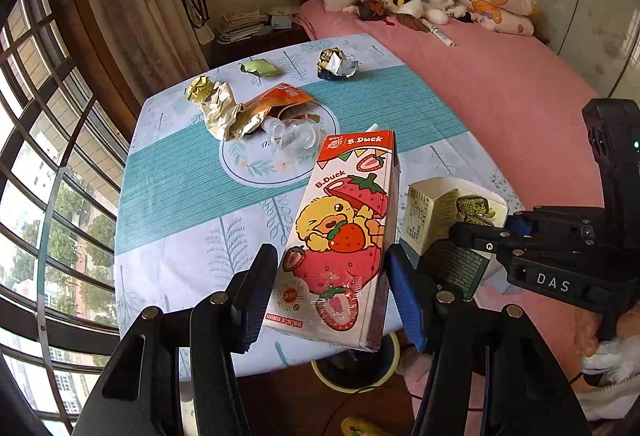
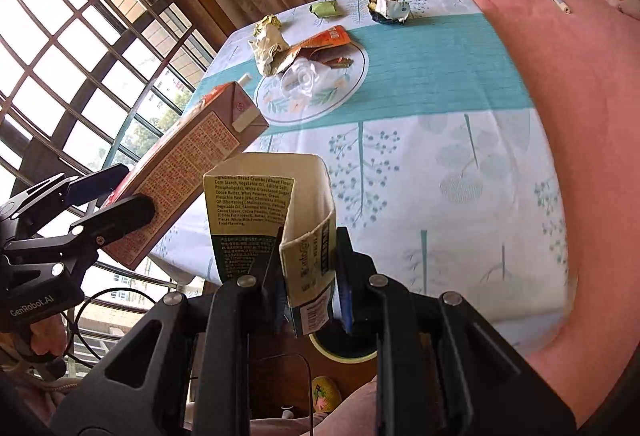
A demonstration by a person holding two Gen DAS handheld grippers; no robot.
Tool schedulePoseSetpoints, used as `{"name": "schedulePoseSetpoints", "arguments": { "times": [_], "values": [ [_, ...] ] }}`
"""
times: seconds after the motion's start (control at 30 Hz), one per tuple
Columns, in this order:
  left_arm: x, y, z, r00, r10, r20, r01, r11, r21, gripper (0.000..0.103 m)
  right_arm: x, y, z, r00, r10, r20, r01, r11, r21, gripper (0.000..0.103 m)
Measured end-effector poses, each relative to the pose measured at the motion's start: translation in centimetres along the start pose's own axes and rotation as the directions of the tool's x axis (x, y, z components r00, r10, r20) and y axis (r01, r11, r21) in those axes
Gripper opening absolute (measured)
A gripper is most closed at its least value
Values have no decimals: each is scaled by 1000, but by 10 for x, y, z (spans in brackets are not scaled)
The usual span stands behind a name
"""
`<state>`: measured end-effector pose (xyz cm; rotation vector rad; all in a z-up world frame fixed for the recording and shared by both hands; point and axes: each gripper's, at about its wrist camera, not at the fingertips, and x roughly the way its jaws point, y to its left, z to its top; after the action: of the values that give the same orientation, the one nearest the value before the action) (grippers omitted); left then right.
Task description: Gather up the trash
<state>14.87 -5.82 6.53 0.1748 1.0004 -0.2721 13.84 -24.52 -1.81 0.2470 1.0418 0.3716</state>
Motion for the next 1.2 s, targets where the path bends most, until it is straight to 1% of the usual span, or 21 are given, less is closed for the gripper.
{"name": "schedulePoseSetpoints", "arguments": {
  "times": [0.13, 0.27, 0.43, 0.5, 0.57, 0.63, 0.67, 0.73, 0.77, 0.87, 0.93, 1.0, 1.07, 1.13, 1.2],
  "values": [
    [-25, 6, -52, 999, -29, 15, 29, 1000, -9, 55, -13, 29, -62, 999, -35, -18, 36, 999, 25, 18],
    [-33, 10, -103, 998, -63, -26, 62, 998, -23, 55, -17, 43, -109, 997, -56, -55, 59, 996, 59, 18],
    [-26, 13, -150, 992, -94, -89, 91, 995, -47, 55, -7, 41, -145, 989, -87, -119, 97, 992, 79, 18],
    [-18, 11, -167, 987, -100, -122, 94, 994, -51, 55, 4, 35, -158, 984, -96, -149, 111, 989, 96, 18],
    [-4, 6, -183, 982, -104, -158, 98, 994, -49, 55, 24, 26, -167, 978, -99, -184, 122, 986, 116, 18],
    [15, -2, -199, 973, -114, -202, 107, 993, -47, 6, 47, 15, -180, 969, -97, -226, 128, 983, 132, 18],
    [32, -5, -207, 960, -125, -249, 115, 992, -55, 2, 60, 10, -187, 964, -96, -248, 133, 982, 138, 18],
    [65, -8, -227, 945, -124, -302, 100, 990, -95, 2, 89, 1, -204, 953, -93, -288, 139, 979, 146, 18],
    [83, -10, -236, 941, -135, -311, 104, 988, -112, 2, 105, -4, -213, 948, -96, -304, 144, 980, 139, 18],
    [142, -14, -267, 943, -137, -303, 99, 986, -136, 1, 160, -21, -239, 936, -102, -338, 152, 981, 123, 18],
    [186, -12, -286, 942, -115, -316, 64, 984, -167, 1, 198, -35, -253, 923, -118, -367, 176, 976, 129, 18],
    [223, -5, -303, 945, -83, -315, 20, 980, -198, 1, 231, -47, -264, 921, -131, -367, 192, 972, 136, 18],
    [250, 3, -320, 950, -50, -308, -21, 975, -222, 1, 258, -56, -271, 922, -134, -363, 197, 970, 141, 18],
    [274, 12, -340, 948, -34, -317, -48, 968, -248, 1, 281, -61, -277, 919, -143, -368, 204, 970, 132, 18],
    [293, 21, -358, 941, -23, -337, -74, 959, -273, 1, 301, -63, -282, 915, -147, -376, 205, 972, 118, 18]
  ]
}}
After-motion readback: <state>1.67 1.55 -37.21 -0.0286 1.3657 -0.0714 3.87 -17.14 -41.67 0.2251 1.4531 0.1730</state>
